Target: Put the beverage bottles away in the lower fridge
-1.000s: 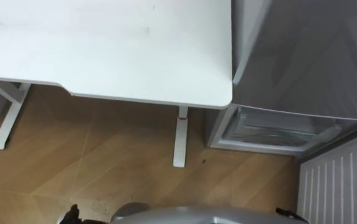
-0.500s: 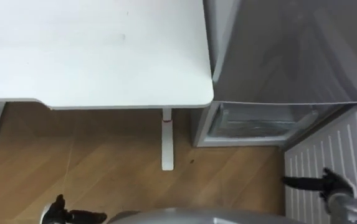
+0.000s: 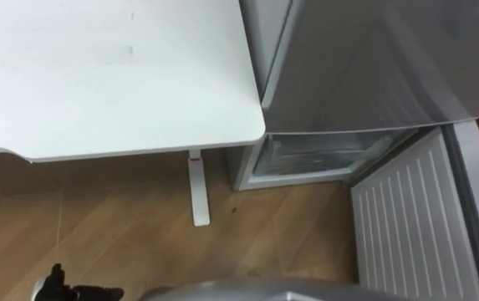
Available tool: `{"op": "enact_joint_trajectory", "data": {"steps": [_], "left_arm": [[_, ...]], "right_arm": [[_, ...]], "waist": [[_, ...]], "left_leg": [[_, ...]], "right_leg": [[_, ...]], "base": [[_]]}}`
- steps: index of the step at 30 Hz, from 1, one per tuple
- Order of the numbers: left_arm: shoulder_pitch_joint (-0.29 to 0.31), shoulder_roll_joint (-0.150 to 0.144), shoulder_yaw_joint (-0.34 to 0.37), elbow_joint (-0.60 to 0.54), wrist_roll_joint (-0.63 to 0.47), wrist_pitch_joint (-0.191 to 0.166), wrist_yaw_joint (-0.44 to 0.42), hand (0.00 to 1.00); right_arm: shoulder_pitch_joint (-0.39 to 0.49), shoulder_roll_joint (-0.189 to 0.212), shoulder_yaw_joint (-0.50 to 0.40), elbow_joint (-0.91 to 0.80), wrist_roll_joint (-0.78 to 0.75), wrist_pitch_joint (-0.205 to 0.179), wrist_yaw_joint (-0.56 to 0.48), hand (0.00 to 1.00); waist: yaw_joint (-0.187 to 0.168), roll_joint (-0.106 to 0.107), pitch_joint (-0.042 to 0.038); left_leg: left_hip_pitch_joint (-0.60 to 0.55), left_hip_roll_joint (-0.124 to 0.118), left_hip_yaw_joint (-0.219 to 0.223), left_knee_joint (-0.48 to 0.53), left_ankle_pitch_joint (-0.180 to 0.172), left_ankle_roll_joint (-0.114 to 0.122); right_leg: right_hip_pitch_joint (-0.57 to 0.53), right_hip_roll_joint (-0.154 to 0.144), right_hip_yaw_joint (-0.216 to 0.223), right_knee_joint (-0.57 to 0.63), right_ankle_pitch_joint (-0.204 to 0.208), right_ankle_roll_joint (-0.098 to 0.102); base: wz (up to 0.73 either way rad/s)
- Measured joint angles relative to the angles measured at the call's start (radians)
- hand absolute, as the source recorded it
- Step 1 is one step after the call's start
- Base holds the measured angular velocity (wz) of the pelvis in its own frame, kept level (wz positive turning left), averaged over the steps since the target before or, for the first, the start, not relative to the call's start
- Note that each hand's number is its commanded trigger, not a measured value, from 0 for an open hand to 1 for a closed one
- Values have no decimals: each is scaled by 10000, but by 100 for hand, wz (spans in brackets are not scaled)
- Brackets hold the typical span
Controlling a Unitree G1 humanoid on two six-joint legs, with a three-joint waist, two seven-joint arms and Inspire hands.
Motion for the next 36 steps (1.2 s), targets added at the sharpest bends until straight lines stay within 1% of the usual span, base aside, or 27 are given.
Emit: {"op": "enact_joint_trajectory", "data": {"steps": [2, 4, 6, 8, 9, 10, 12, 14, 18, 21, 23, 24, 25, 27, 28, 30, 32, 35, 36], "left_arm": [[44, -11, 2, -5, 2, 44, -20, 0], [131, -16, 57, -79, 8, 61, -86, 0], [194, -29, 285, -106, 25, 62, -127, 0], [343, -60, 603, -123, 26, 77, -173, 0], [433, -98, 723, -127, 98, 91, -176, 0], [484, -98, 727, -128, 106, 92, -176, 0], [603, -96, 726, -129, 106, 109, -175, 0], [676, -96, 727, -129, 112, 148, -169, 0], [734, -56, 736, -128, 227, 219, -174, 0], [645, -31, 748, -119, 420, 230, -226, 0], [590, -1, 726, -73, 389, 233, -238, 0], [590, 4, 726, -70, 379, 241, -255, 0], [593, 15, 725, -78, 376, 280, -285, 0], [598, 41, 724, -78, 384, 349, -324, 0], [584, 49, 716, -79, 384, 374, -344, 0], [561, 96, 696, -81, 385, 480, -418, 0], [540, 151, 566, -77, 383, 530, -573, 0], [540, 167, 554, -89, 410, 596, -697, 0], [537, 178, 554, -89, 407, 618, -716, 0]], "right_arm": [[8, -2, -17, 47, 428, 37, -92, 0], [4, -20, -141, 175, 863, 43, -82, 0], [-28, -144, -336, 608, 1500, 93, 30, 0], [-164, -408, -409, 1764, 2082, 144, 259, 0], [-171, -481, -522, 2356, 2426, 204, 383, 0], [-177, -503, -616, 2594, 2646, 274, 444, 0], [-238, -781, -703, 3671, 3574, 444, 558, 0], [-280, -994, -703, 4119, 4010, 599, 628, 0], [-430, -1244, -747, 4614, 4553, 603, 961, 0], [-582, -1439, -740, 5144, 5043, 639, 1530, 0], [-722, -1628, -657, 5625, 5631, 738, 2091, 0], [-804, -1710, -651, 5799, 5757, 800, 2213, 0], [-871, -1872, -618, 6047, 5975, 946, 2472, 0], [-1001, -2186, -262, 6422, 6161, 1037, 2991, 0], [-1017, -2230, -249, 6493, 6214, 1055, 3133, 0], [-1082, -2253, -125, 6624, 6260, 1214, 3522, 0], [-1131, -2253, 105, 6689, 6326, 1512, 4101, 0], [-1145, -2251, 410, 6692, 6321, 1773, 4908, 0], [-1146, -2251, 520, 6714, 6315, 1796, 5075, 0]], "waist": [[-53, -11, 14], [-61, 10, 1], [-66, -22, -2], [-106, -123, 12], [-122, -189, -8], [-128, -213, -9], [-167, -262, -1], [-237, -263, -2], [-346, -275, -2], [-322, -333, 3], [-297, -364, 13], [-299, -371, 14], [-297, -372, 14], [-299, -341, 23], [-295, -333, 24], [-297, -324, 23], [-270, -292, 16], [-248, -243, 14], [-247, -244, 14]], "left_leg": [[30, 5, 1, -47, 7, -4], [67, 8, -14, -56, 7, -4], [93, 5, -45, -54, 7, -3], [81, 6, -109, -30, 7, -3], [79, 5, -167, -31, 6, -3], [69, 5, -199, -32, 6, -3], [-19, 4, -287, -36, 3, -4], [-83, 4, -313, -12, 5, -5], [-92, 7, -314, -18, 30, -21], [-67, 6, -302, 63, 33, -17], [-72, 10, -296, 96, 29, -14], [-75, 10, -294, 104, 26, -12], [-80, 12, -294, 107, 21, -7], [-92, 21, -295, 110, 17, -8], [-99, 27, -296, 114, 18, -8], [-114, 49, -302, 127, 16, -13], [-138, 51, -324, 138, 16, -14], [-173, 64, -318, 209, 15, -15], [-183, 69, -325, 217, 15, -16]], "right_leg": [[0, 3, -9, 3, 0, 0], [29, 2, 7, 3, 0, 0], [91, 0, -14, 1, 0, 0], [152, 3, -70, -11, 0, 0], [172, 1, -135, 1, 0, 0], [174, -1, -172, 10, 0, 0], [152, -4, -244, 11, 0, -1], [119, -3, -264, 10, 0, -1], [105, 8, -254, 11, 4, -8], [117, 7, -224, 13, 6, -10], [121, 8, -205, 13, 9, -16], [119, 8, -196, 13, 10, -17], [114, 8, -189, 14, 10, -18], [95, 17, -176, 18, 14, -24], [93, 22, -179, 17, 17, -29], [94, 38, -206, 15, 30, -51], [94, 43, -242, 11, 36, -60], [97, 48, -266, 7, 43, -70], [97, 52, -275, 6, 44, -72]], "base": [[0], [-2], [3], [9], [12], [11], [10], [4], [0], [0], [0], [0], [0], [0], [0], [0], [0], [0], [3]]}}
